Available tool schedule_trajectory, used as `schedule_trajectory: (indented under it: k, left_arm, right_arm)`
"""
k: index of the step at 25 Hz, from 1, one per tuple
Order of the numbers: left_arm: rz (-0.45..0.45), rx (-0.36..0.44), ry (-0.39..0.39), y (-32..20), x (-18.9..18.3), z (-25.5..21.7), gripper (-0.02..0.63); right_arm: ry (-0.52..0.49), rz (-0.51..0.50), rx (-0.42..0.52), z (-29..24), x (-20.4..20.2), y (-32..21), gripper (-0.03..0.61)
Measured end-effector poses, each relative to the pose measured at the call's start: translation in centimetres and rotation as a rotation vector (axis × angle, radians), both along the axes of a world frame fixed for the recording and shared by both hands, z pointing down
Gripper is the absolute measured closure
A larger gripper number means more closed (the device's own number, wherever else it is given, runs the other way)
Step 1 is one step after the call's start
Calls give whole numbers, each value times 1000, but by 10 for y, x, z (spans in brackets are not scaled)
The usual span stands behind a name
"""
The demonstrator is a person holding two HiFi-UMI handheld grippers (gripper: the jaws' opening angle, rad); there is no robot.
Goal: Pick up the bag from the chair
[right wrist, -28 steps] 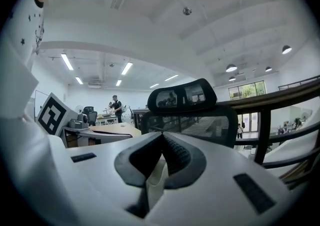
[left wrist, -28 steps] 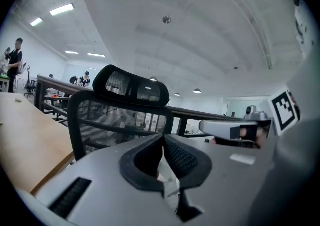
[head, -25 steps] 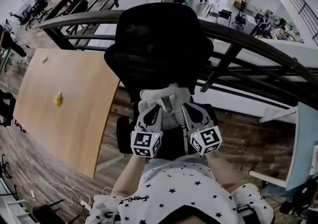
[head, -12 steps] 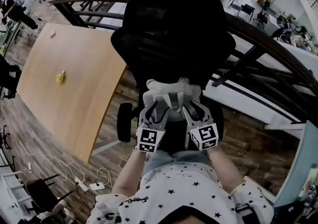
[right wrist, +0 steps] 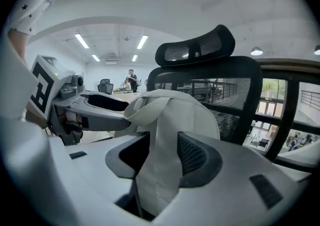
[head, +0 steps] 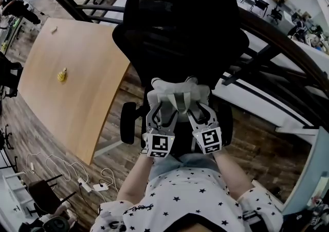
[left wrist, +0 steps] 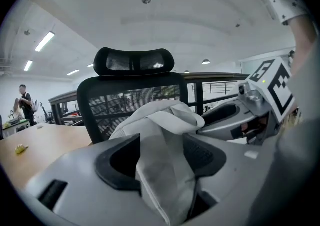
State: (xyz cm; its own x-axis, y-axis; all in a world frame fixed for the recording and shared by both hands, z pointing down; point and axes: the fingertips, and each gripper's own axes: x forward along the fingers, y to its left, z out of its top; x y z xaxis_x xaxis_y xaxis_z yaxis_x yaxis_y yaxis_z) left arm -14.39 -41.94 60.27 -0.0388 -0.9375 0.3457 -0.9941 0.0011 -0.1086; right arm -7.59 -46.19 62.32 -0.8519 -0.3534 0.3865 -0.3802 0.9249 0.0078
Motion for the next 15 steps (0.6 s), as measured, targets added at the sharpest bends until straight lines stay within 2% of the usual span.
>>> schedule_trajectory:
  k: [9,15]
  left_arm:
    - [-6,63,-19,-17,0,-21,353]
    - [-27,102,-17,-31,-9,-37,353]
  right_arm:
    - [-106,-13,44,-44,-17,-12,423]
    - [-137,-48,76,-66,-32,-23,423]
